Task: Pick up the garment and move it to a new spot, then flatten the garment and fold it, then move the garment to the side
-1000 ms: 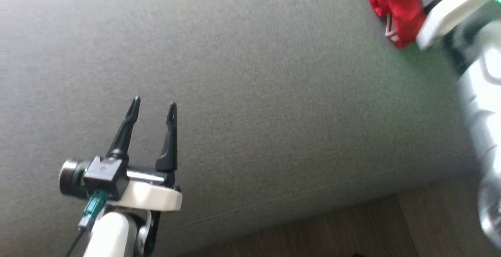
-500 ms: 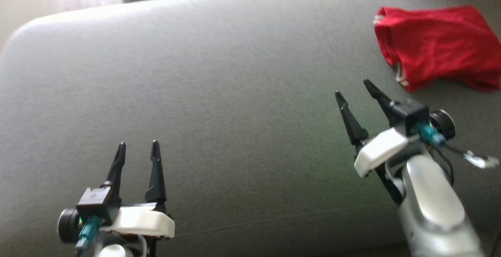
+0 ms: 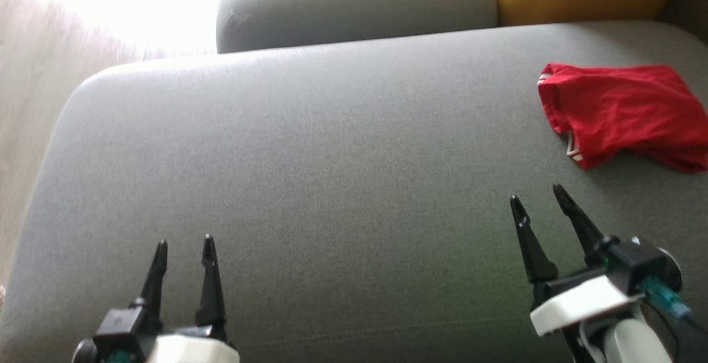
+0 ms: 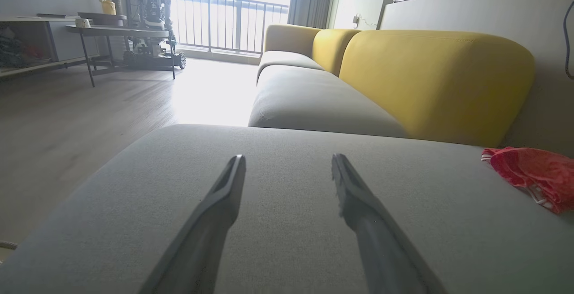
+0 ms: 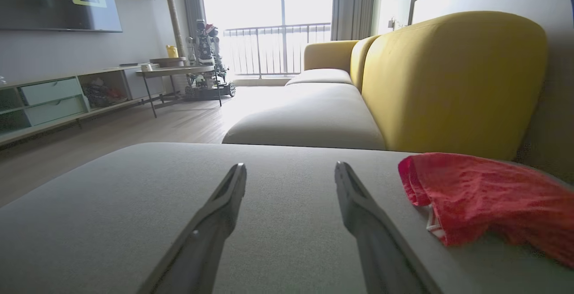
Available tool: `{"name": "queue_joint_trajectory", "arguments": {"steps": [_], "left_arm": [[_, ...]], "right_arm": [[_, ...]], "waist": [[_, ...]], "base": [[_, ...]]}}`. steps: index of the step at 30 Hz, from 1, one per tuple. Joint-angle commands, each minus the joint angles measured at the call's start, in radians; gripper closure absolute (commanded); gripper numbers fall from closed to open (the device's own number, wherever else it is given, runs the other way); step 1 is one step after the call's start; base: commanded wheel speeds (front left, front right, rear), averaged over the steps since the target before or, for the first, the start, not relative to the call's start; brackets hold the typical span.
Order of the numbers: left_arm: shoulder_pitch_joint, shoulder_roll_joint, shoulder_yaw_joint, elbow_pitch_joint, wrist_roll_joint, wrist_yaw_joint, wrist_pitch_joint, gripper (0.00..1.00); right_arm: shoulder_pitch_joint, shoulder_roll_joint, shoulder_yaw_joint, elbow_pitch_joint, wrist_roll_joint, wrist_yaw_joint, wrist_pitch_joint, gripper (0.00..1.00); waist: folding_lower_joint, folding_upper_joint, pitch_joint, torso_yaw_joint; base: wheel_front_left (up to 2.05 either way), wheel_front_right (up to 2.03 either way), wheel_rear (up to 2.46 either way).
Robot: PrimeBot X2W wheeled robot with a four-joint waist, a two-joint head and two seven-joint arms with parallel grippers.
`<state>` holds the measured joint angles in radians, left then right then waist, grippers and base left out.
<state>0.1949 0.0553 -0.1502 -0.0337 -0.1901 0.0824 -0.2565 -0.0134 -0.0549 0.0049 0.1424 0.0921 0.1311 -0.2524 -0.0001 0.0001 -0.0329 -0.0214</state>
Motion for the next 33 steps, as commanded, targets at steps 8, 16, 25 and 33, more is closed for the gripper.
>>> {"name": "queue_joint_trajectory", "arguments": {"steps": [8, 16, 25, 33], "left_arm": [[0.024, -0.005, 0.042, -0.036, -0.015, -0.014, -0.005, 0.00], [0.024, -0.005, 0.051, -0.028, -0.007, -0.018, -0.005, 0.00], [0.027, -0.005, 0.049, -0.024, -0.011, -0.015, -0.005, 0.00], [0.084, -0.001, -0.001, 0.092, -0.018, -0.015, 0.002, 1.00]], "right_arm": [[0.040, 0.005, 0.027, -0.052, 0.001, 0.000, -0.009, 0.00], [0.056, 0.005, 0.032, -0.053, 0.006, 0.000, -0.009, 0.00], [0.061, 0.005, 0.039, -0.042, 0.015, 0.000, -0.009, 0.00], [0.117, 0.003, 0.016, 0.074, 0.017, 0.000, 0.003, 1.00]], "waist": [[0.0001, -0.0001, -0.037, -0.013], [0.0001, -0.0001, -0.039, -0.011], [0.0001, -0.0001, -0.039, -0.006], [0.0001, -0.0001, -0.038, -0.005]], "base": [[0.00, 0.00, 0.00], [0.00, 0.00, 0.00], [0.00, 0.00, 0.00], [0.00, 0.00, 0.00]]}}
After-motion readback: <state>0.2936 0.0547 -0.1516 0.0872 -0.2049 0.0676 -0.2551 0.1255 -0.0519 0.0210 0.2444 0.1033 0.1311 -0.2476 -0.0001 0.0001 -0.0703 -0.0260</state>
